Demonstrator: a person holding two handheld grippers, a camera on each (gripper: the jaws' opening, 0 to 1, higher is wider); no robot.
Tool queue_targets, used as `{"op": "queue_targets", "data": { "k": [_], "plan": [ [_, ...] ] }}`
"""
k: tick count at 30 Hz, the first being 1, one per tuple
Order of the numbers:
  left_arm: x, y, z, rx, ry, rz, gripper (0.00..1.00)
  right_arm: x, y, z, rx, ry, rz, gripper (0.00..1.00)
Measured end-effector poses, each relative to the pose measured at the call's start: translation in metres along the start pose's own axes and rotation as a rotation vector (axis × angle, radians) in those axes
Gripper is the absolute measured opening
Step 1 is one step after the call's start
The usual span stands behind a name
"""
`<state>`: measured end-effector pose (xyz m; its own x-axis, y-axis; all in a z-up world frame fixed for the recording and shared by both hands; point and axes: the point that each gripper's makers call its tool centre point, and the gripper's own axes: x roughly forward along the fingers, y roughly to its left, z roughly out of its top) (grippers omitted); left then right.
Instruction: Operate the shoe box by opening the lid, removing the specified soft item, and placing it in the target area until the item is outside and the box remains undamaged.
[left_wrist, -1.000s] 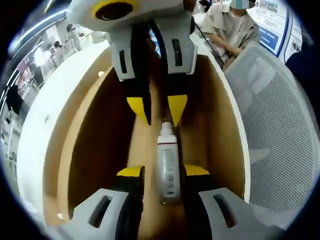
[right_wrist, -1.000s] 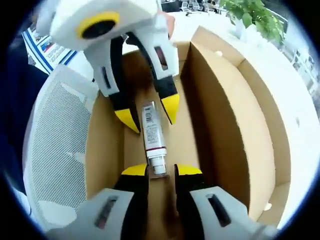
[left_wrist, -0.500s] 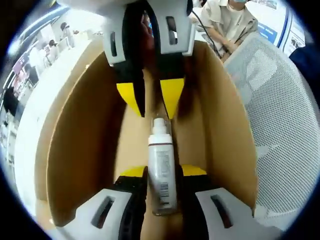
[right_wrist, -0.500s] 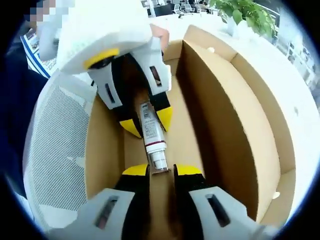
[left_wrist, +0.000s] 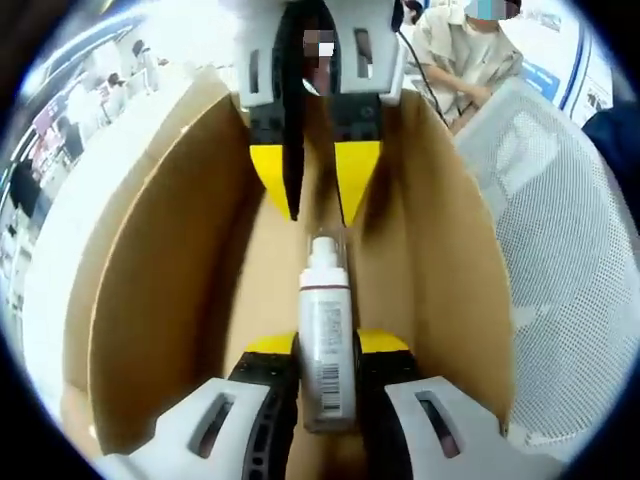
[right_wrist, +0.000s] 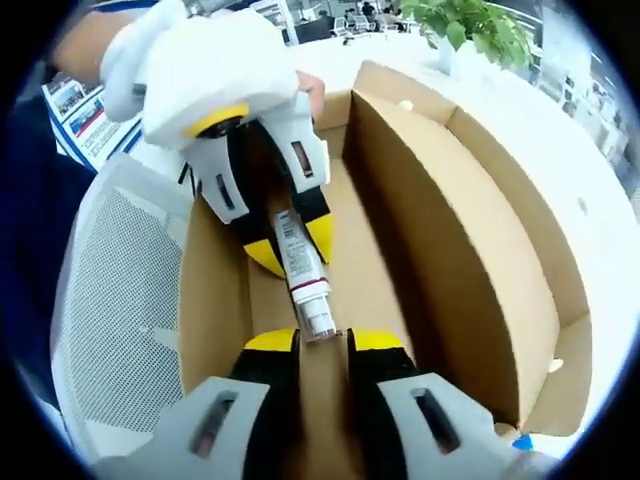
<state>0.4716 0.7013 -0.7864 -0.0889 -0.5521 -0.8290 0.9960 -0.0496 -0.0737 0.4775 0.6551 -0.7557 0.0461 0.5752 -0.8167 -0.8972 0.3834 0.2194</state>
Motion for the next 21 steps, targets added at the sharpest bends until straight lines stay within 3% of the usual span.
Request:
{"op": "queue_targets", "data": {
  "k": [5,7,10,11,13,16,20,21],
  "plan": [
    [-0.017,0.009,0.009,-0.079,-0.098,0.014,0.18,-0.018,-0.002,0.015,0.037,-0.089,-0.01,0.19],
    [-0.024,0.009,0.013,-0.154,-0.165,-0.001,0.18,-0.03,-0.003,0.028,0.062,-0.16,-0.02,0.2],
    [-0.042,0.003,0.029,-0.28,-0.319,-0.074,0.18,-0.043,-0.002,0.042,0.129,-0.255,0.002,0.21],
    [-0.047,0.005,0.029,-0.27,-0.33,-0.057,0.18,-0.049,-0.004,0.046,0.131,-0.277,0.001,0.22],
    [-0.055,0.001,0.03,-0.267,-0.341,-0.082,0.18,-0.055,-0.002,0.05,0.139,-0.296,0.023,0.24],
    [-0.067,-0.008,0.038,-0.28,-0.385,-0.133,0.18,-0.067,0.012,0.063,0.085,-0.334,0.083,0.27],
    [-0.084,-0.024,0.055,-0.296,-0.473,-0.226,0.18,-0.072,0.03,0.071,0.023,-0.32,0.137,0.28],
    [-0.086,-0.022,0.056,-0.294,-0.478,-0.216,0.18,-0.072,0.033,0.073,0.014,-0.317,0.149,0.28]
  ]
}}
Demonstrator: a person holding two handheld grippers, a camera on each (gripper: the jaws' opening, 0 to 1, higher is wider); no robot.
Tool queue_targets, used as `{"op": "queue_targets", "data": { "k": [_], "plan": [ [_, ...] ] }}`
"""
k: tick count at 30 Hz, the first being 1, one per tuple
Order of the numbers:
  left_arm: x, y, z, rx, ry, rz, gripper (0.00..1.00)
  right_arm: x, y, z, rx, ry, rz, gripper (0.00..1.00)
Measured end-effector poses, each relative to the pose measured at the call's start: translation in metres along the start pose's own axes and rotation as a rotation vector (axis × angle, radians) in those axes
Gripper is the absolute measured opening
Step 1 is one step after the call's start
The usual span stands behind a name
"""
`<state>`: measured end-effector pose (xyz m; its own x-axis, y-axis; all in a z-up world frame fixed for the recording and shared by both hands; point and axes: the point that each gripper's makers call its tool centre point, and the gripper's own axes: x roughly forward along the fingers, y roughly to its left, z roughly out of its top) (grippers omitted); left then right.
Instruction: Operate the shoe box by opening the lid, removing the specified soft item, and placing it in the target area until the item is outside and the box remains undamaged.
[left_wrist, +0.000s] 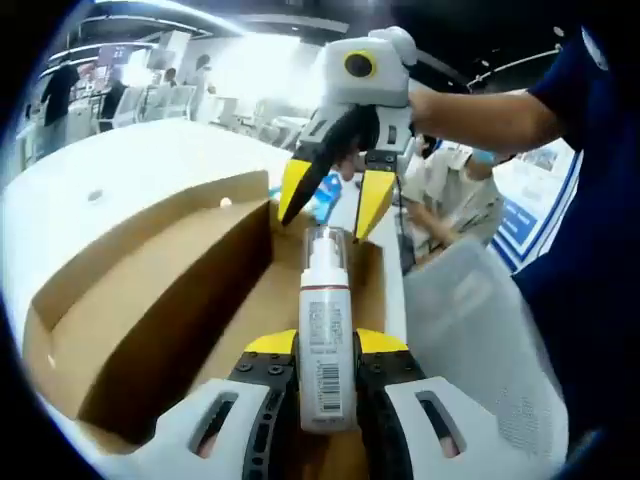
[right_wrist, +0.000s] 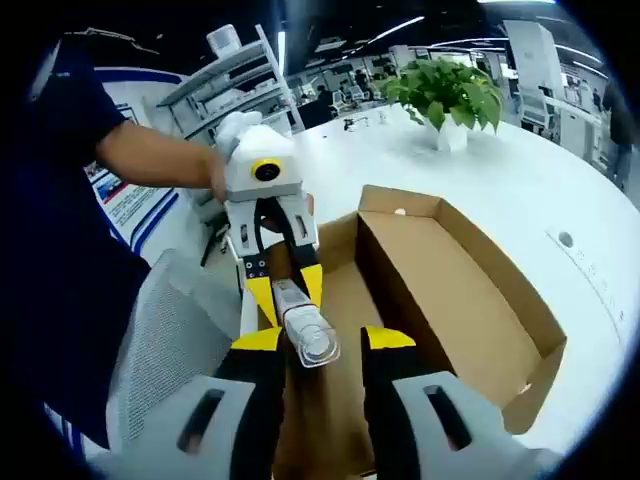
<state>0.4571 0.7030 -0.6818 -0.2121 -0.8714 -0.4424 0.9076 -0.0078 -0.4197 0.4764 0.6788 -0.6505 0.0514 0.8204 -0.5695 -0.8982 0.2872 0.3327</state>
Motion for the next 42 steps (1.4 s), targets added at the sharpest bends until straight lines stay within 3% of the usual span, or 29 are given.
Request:
{"op": "queue_targets", "data": {
  "k": [5,10,19,34,38,42],
  "plan": [
    [-0.001,-0.01,0.02,-0.003,-0.075,-0.025,0.18,0.006,0.01,0.002,-0.027,0.038,0.038,0.25],
    [0.001,-0.018,0.022,0.016,-0.08,-0.055,0.18,0.007,0.018,0.01,-0.028,0.028,0.071,0.23],
    [0.001,-0.027,0.028,0.048,-0.095,-0.083,0.18,0.011,0.031,0.008,-0.009,0.053,0.137,0.21],
    [0.002,-0.019,0.032,0.057,-0.116,-0.031,0.2,0.008,0.025,0.009,-0.042,0.051,0.098,0.19],
    [0.001,-0.012,0.017,0.077,-0.062,0.01,0.27,0.004,0.017,0.0,-0.07,0.11,0.063,0.19],
    [-0.005,-0.006,0.008,0.106,-0.026,0.061,0.26,-0.002,0.011,-0.012,-0.1,0.191,0.041,0.19]
  ]
}}
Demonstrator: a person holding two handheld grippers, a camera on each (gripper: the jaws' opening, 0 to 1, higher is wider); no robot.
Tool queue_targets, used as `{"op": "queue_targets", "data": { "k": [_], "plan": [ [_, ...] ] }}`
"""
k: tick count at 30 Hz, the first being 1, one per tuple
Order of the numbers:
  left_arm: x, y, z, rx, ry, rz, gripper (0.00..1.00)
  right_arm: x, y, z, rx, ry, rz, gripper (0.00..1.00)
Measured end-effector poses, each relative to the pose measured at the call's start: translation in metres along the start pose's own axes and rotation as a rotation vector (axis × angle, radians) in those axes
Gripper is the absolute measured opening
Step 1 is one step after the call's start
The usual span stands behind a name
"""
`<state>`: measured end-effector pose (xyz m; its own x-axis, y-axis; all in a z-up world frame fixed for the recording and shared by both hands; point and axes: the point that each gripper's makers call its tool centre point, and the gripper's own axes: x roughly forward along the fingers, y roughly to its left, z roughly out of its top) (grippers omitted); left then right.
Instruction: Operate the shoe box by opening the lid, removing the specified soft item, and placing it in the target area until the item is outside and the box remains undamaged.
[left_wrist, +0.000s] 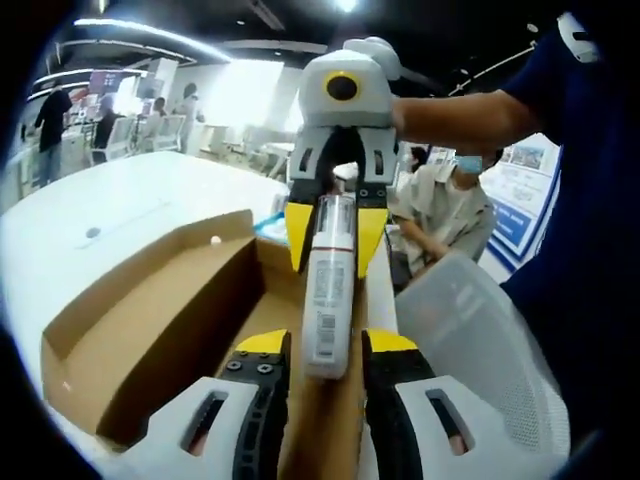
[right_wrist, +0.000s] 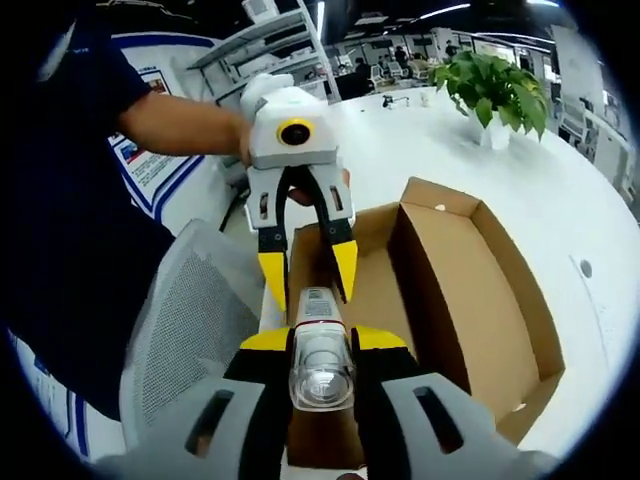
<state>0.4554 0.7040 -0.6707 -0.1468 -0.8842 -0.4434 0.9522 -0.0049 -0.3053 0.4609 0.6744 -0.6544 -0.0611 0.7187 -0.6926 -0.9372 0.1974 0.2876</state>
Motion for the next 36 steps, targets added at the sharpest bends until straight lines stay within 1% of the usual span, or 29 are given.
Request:
{"op": "queue_targets", "data": {
  "k": [1,2,3,6,7,8,9,10,12,13,15,18,21,23,29,34,36],
  "plan": [
    [-0.002,0.0,0.0,-0.004,-0.004,0.003,0.25,0.0,-0.001,-0.002,-0.001,0.015,-0.01,0.19],
    [-0.005,0.002,-0.002,-0.001,-0.001,0.027,0.25,-0.001,-0.002,-0.004,-0.008,0.027,-0.015,0.19],
    [-0.007,0.001,-0.002,0.014,0.0,0.036,0.26,-0.003,-0.003,-0.008,-0.019,0.059,-0.024,0.19],
    [-0.014,0.001,-0.006,0.051,0.012,0.081,0.26,-0.008,-0.003,-0.014,-0.045,0.108,-0.037,0.19],
    [-0.018,0.0,-0.007,0.049,0.003,0.09,0.28,-0.01,-0.003,-0.015,-0.048,0.115,-0.039,0.19],
    [-0.02,0.0,-0.005,0.061,-0.012,0.111,0.28,-0.014,-0.004,-0.017,-0.06,0.136,-0.049,0.19],
    [-0.024,0.003,-0.004,0.082,-0.024,0.152,0.29,-0.016,-0.003,-0.017,-0.066,0.146,-0.05,0.19],
    [-0.025,-0.001,-0.005,0.08,-0.026,0.144,0.31,-0.02,-0.002,-0.017,-0.069,0.155,-0.054,0.19],
    [-0.027,-0.004,-0.007,0.09,-0.031,0.167,0.32,-0.026,-0.002,-0.016,-0.073,0.165,-0.061,0.19],
    [-0.026,-0.006,-0.01,0.09,-0.029,0.167,0.34,-0.029,-0.001,-0.016,-0.074,0.169,-0.064,0.2],
    [-0.025,-0.008,-0.015,0.09,-0.018,0.167,0.33,-0.035,-0.002,-0.017,-0.081,0.189,-0.073,0.2],
    [-0.024,-0.01,-0.019,0.092,-0.004,0.175,0.35,-0.042,-0.002,-0.017,-0.09,0.209,-0.087,0.2],
    [-0.023,-0.01,-0.018,0.102,0.003,0.187,0.34,-0.049,-0.001,-0.016,-0.091,0.217,-0.094,0.2],
    [-0.023,-0.009,-0.017,0.107,0.005,0.197,0.35,-0.056,-0.001,-0.017,-0.097,0.236,-0.104,0.2],
    [-0.02,-0.009,-0.017,0.116,0.036,0.204,0.35,-0.074,0.001,-0.021,-0.109,0.274,-0.121,0.2],
    [-0.015,-0.008,-0.017,0.137,0.086,0.225,0.36,-0.09,0.0,-0.032,-0.11,0.317,-0.139,0.2],
    [-0.011,-0.01,-0.014,0.148,0.088,0.225,0.36,-0.095,-0.001,-0.037,-0.114,0.34,-0.145,0.2]
  ]
}}
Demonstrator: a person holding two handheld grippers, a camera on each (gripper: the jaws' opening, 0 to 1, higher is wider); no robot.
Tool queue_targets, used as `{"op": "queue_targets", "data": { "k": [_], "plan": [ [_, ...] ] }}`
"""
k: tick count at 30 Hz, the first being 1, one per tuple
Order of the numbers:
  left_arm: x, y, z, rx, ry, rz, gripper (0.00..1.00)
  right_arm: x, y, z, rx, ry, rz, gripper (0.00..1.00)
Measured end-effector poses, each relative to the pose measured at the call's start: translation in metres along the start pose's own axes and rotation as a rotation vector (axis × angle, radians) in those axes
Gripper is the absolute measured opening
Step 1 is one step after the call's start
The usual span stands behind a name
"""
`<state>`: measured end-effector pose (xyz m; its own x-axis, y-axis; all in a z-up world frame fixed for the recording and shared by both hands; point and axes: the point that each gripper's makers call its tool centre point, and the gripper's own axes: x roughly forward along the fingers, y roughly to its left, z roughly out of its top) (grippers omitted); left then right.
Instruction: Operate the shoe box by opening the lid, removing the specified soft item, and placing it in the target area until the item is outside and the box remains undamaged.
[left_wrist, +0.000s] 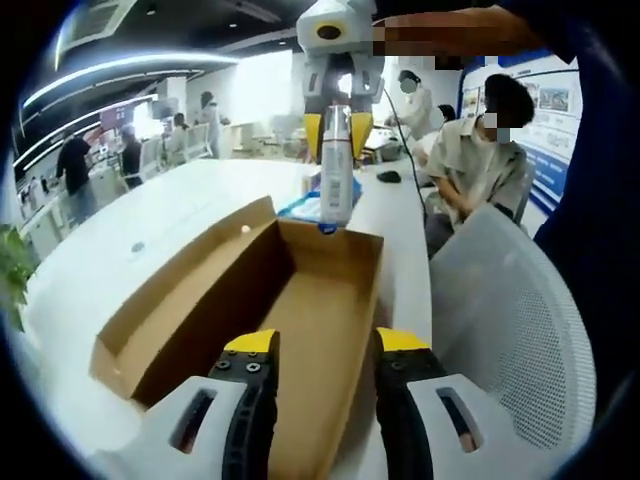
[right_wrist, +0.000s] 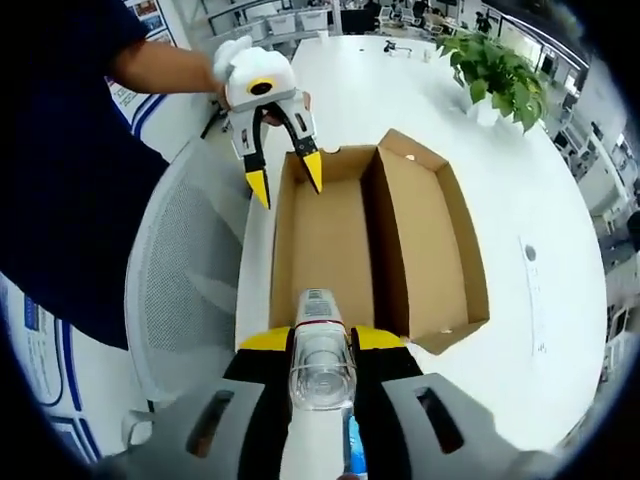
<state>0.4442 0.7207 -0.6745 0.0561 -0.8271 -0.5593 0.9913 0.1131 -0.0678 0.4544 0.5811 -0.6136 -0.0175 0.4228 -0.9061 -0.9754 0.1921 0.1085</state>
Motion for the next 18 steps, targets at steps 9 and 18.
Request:
{"op": "queue_targets", "data": {
  "k": [9,18],
  "plan": [
    [0.016,-0.004,0.008,0.012,0.029,-0.002,0.36,-0.011,-0.007,-0.044,0.014,0.089,-0.028,0.2],
    [0.032,-0.006,0.026,0.032,0.008,0.001,0.36,-0.018,-0.011,-0.091,0.04,0.156,-0.055,0.2]
  ]
}}
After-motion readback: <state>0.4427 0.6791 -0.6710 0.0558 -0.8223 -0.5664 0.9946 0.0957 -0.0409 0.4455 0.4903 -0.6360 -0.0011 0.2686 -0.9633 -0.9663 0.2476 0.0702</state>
